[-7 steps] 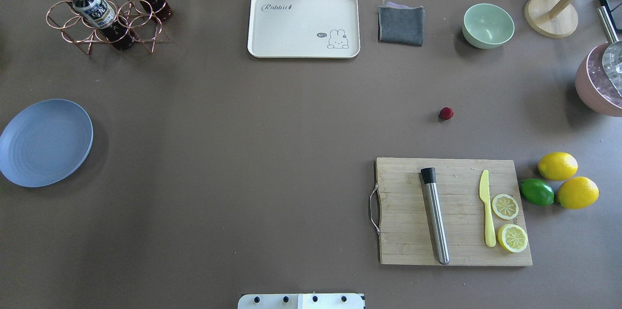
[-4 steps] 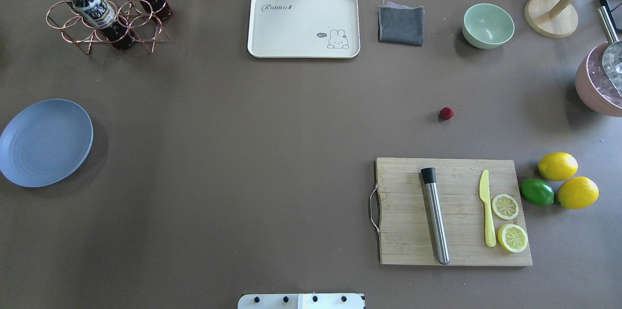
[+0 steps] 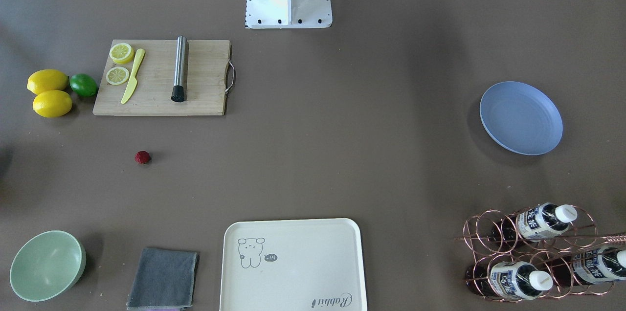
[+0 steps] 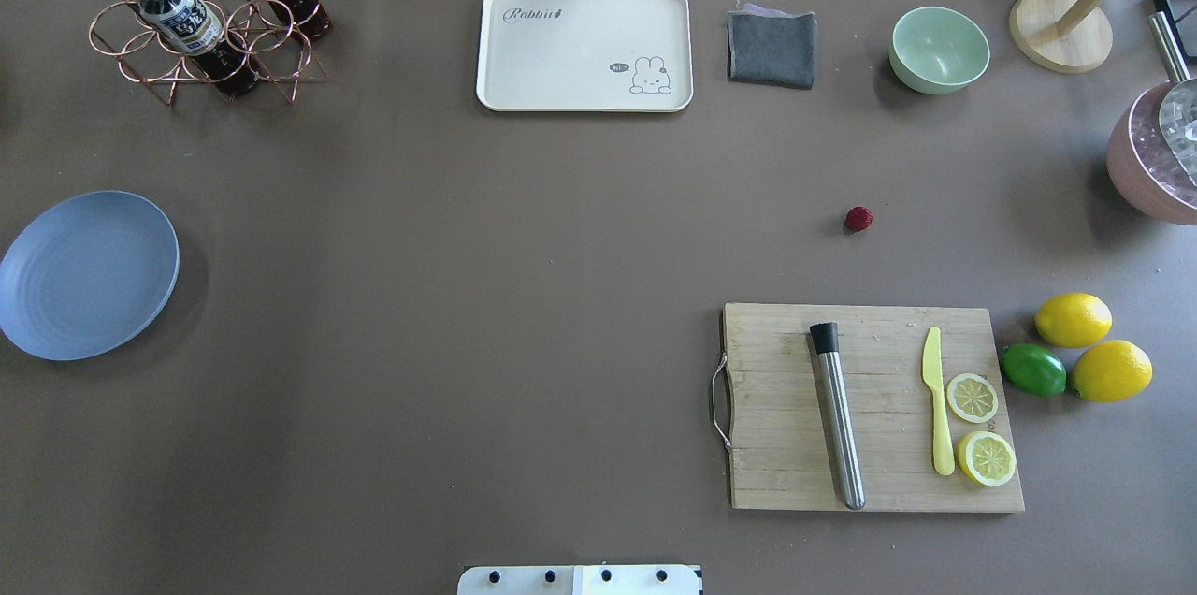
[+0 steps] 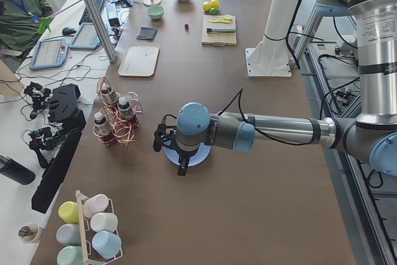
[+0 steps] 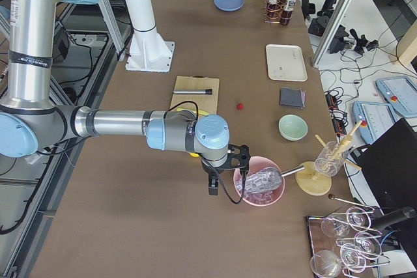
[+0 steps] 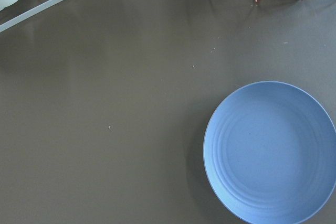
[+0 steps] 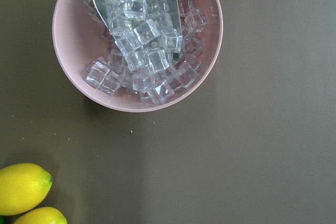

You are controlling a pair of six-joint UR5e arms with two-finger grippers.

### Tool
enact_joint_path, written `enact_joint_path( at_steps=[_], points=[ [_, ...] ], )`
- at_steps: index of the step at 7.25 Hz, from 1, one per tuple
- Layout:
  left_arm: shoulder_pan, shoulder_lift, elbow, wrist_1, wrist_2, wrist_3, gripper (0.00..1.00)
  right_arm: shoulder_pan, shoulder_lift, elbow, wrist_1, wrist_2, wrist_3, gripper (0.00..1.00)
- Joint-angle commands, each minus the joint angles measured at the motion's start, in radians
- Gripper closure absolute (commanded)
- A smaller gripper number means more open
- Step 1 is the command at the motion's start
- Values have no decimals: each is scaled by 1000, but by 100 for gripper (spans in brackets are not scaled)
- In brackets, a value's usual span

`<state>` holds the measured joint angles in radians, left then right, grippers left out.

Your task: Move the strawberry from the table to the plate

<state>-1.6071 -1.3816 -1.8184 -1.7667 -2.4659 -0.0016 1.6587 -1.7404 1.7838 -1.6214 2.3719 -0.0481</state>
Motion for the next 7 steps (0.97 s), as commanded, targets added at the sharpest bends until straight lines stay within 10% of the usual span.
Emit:
enact_joint_path(
  at_steps=[1,5,7],
  points=[
    [-1,1,11,-17,-7,45,2,-1,1,-1,0,-2,1,0],
    [13,-40,109,-45,-8,-6,2,-11,1,-4,3,3,-1,0],
    [79,-50,256,-277,-8,-97,2,-31,4,-1,5,4,-1,0]
  ],
)
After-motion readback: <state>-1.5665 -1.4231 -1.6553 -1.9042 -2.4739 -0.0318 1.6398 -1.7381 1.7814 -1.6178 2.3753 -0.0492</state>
